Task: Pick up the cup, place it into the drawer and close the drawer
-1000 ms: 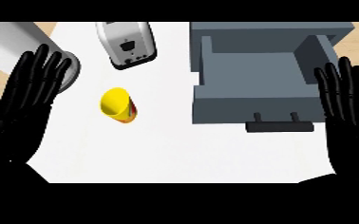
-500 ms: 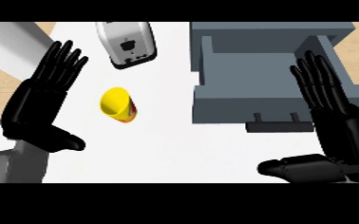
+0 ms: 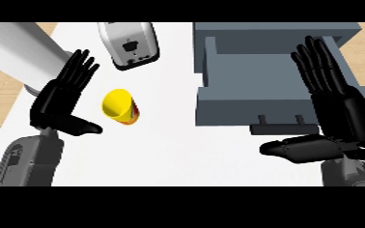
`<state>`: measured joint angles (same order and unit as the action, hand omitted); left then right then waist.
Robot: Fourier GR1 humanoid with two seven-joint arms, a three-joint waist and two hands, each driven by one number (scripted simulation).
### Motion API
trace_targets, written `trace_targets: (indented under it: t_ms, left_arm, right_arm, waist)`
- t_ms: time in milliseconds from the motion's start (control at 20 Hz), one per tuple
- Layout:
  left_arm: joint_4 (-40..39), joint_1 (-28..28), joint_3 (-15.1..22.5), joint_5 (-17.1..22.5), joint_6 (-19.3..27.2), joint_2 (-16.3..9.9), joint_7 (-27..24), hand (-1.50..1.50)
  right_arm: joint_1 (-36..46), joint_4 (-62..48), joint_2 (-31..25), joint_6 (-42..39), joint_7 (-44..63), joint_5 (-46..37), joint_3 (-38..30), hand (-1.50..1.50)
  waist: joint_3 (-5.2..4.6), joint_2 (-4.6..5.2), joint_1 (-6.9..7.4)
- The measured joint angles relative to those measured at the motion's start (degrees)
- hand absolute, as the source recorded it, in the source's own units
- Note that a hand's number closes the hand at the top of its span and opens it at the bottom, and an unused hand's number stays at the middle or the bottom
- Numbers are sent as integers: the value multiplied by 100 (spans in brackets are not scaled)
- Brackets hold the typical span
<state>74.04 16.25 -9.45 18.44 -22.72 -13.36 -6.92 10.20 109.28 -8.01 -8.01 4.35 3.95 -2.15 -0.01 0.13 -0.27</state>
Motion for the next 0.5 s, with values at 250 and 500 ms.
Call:
trace_targets:
  t_ms: [250,500]
  left_arm:
    - [-1169,231,-84,-453,-83,-106,-721,-150]
    - [-2392,427,-95,-935,-79,-131,-1628,-150]
  right_arm:
    - [212,-121,-62,-35,42,12,-101,-150]
    - [265,-226,-67,-66,-41,20,-172,-150]
  waist:
    - [-2,0,-6]
    - [-4,5,-21]
